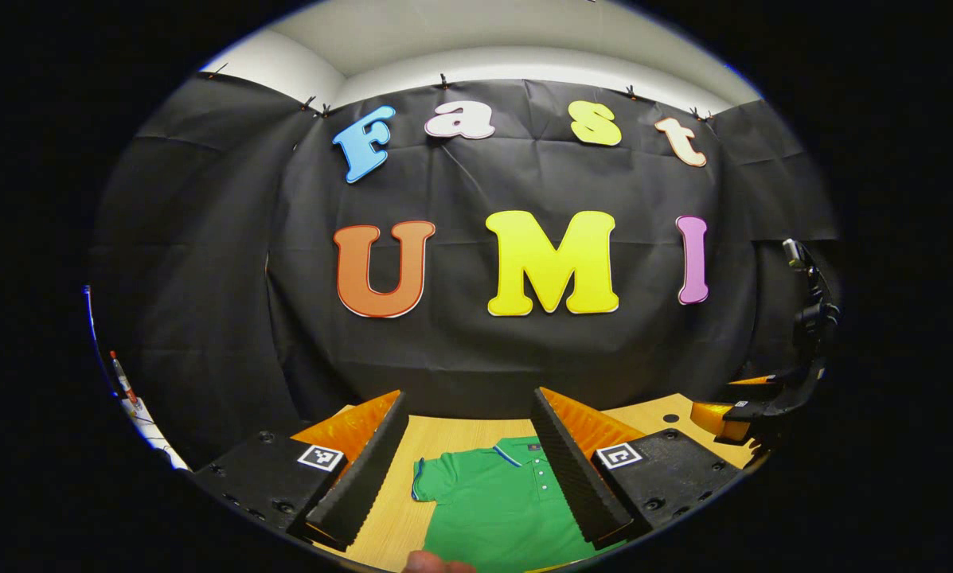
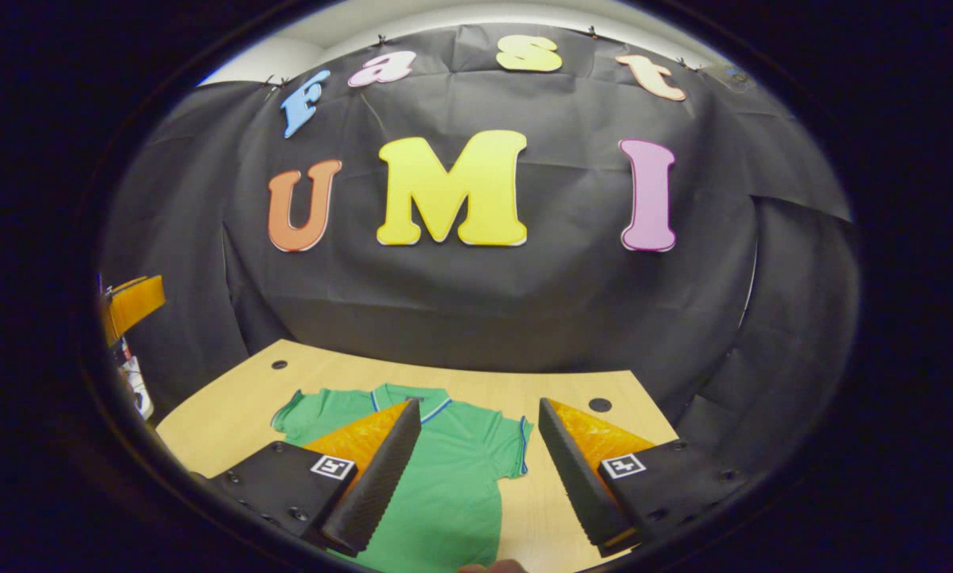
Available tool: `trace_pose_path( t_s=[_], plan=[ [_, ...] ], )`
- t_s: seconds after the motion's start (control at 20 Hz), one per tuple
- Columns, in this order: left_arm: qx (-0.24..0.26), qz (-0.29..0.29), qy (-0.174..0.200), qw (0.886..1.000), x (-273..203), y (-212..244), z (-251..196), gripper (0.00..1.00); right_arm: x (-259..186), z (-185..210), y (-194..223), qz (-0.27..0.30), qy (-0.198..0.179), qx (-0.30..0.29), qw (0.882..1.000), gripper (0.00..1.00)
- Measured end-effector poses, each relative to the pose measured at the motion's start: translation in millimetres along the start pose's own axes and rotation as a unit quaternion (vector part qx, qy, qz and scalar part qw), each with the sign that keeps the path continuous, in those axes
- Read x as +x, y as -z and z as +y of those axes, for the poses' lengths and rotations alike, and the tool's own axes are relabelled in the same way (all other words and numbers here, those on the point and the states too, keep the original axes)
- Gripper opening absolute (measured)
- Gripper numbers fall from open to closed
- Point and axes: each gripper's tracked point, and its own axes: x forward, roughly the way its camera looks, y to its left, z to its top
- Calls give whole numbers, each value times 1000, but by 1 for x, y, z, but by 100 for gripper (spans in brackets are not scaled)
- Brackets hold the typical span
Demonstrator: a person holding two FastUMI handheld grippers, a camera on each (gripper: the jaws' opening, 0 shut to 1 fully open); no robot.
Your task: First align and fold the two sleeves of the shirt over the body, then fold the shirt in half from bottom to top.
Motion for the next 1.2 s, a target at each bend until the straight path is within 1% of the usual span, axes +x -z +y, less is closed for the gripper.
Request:
trace_pose_path(
  t_s=[0.25,0.3,0.35,0.45,0.55,0.7,0.75,0.85,0.9,0.95,1.0,1.05,1.1,1.15,1.2],
  plan=[
    [-4,18,-16,1000,-4,7,2,99,40,-24,29,38,-3,-2,999,95],
    [-4,21,-19,1000,-4,8,2,99,51,-28,37,50,-6,3,999,96],
    [-2,26,-24,999,-5,9,3,99,63,-32,44,60,-8,11,998,95],
    [1,31,-31,999,-7,10,5,99,88,-42,62,83,-5,27,996,96],
    [4,31,-36,999,-5,9,5,99,118,-46,80,107,-9,45,993,96],
    [1,38,-41,998,-6,10,5,99,160,-56,111,141,-2,42,989,95],
    [0,36,-43,998,-6,9,5,99,170,-57,122,152,0,40,988,97],
    [1,39,-46,998,-5,11,7,99,188,-56,143,174,-3,40,984,97],
    [3,46,-48,998,-6,12,8,99,196,-57,152,183,-5,32,983,94],
    [2,51,-51,997,-7,15,9,99,205,-58,158,189,-5,29,981,96],
    [0,57,-53,997,-9,18,10,99,213,-59,167,198,-7,35,979,95],
    [-3,66,-54,996,-11,22,9,99,221,-61,173,206,-5,45,978,97],
    [-8,79,-54,995,-14,26,8,99,230,-66,180,212,2,53,976,96],
    [-13,91,-53,994,-17,31,6,99,236,-72,184,217,9,62,974,94],
    [-15,100,-51,994,-21,34,5,100,242,-74,188,221,12,70,973,84]
  ],
)
